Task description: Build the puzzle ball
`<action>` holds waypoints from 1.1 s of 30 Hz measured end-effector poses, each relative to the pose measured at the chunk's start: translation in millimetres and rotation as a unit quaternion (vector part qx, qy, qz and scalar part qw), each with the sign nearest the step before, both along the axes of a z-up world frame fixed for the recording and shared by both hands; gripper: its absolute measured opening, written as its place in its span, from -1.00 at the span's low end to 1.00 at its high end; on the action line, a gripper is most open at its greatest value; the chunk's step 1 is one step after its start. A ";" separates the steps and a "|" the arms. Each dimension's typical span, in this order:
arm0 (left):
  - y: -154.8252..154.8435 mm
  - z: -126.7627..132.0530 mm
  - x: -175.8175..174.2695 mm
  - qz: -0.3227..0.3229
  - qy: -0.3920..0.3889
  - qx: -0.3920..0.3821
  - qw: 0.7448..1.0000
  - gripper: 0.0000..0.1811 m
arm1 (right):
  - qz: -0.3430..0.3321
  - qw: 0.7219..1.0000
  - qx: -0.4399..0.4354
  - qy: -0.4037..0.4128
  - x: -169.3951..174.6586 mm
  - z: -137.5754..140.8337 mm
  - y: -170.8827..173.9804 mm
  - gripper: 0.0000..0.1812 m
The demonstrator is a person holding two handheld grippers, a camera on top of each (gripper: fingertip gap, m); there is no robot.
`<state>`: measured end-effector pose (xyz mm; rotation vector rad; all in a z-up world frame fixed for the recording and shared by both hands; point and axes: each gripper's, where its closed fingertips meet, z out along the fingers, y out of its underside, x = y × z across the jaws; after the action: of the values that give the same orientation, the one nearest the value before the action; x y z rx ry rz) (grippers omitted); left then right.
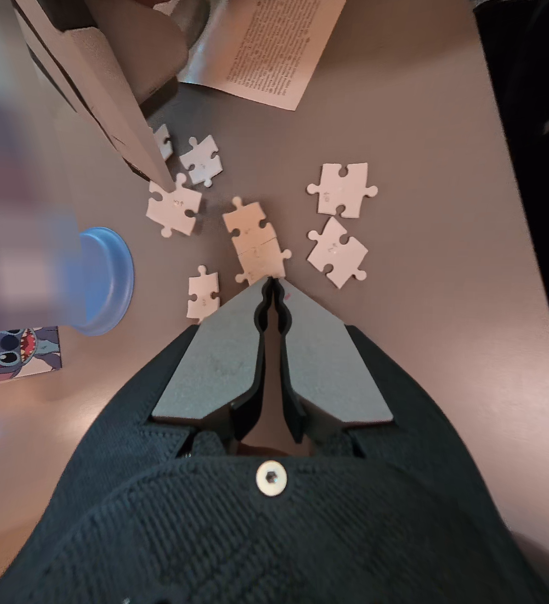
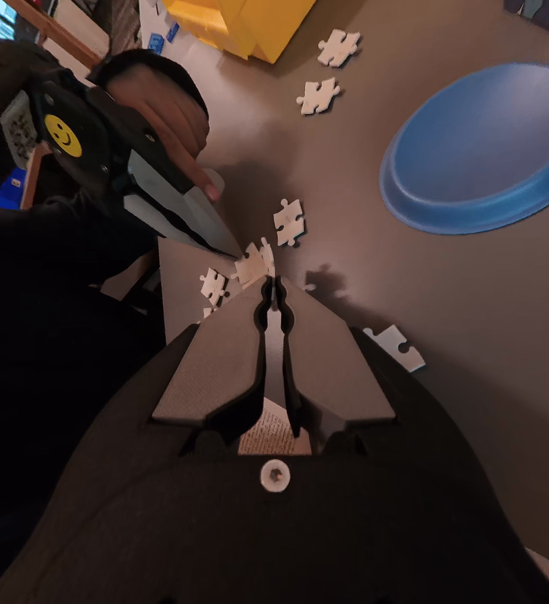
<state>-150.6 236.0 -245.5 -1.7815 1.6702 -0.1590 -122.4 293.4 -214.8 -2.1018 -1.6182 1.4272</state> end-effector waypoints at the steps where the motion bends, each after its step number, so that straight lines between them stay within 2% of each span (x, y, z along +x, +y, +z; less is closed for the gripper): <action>1: 2.1 0.4 -0.6 0.001 -0.001 0.007 1.000 -1.00 | -0.001 1.000 -0.001 0.005 -1.4 1.9 0.1 -1.00; 11: 5.9 -1.7 -2.2 0.005 -0.005 0.020 1.000 -1.00 | 0.000 1.000 -0.020 0.004 -15.0 -5.1 -6.9 -1.00; 22: 7.8 -1.4 -1.7 0.005 -0.007 0.031 0.999 -1.00 | 0.061 0.997 -0.016 -0.048 -18.6 -20.4 -18.9 -1.00; 33: 9.3 -1.2 -0.6 0.004 -0.011 0.040 0.999 -1.00 | 0.104 0.992 -0.038 -0.067 -21.5 -12.8 -15.4 -1.00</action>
<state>-151.1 245.3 -246.7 -1.7209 1.6316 -0.1070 -143.8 277.9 -227.7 -2.1665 -1.9139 1.4565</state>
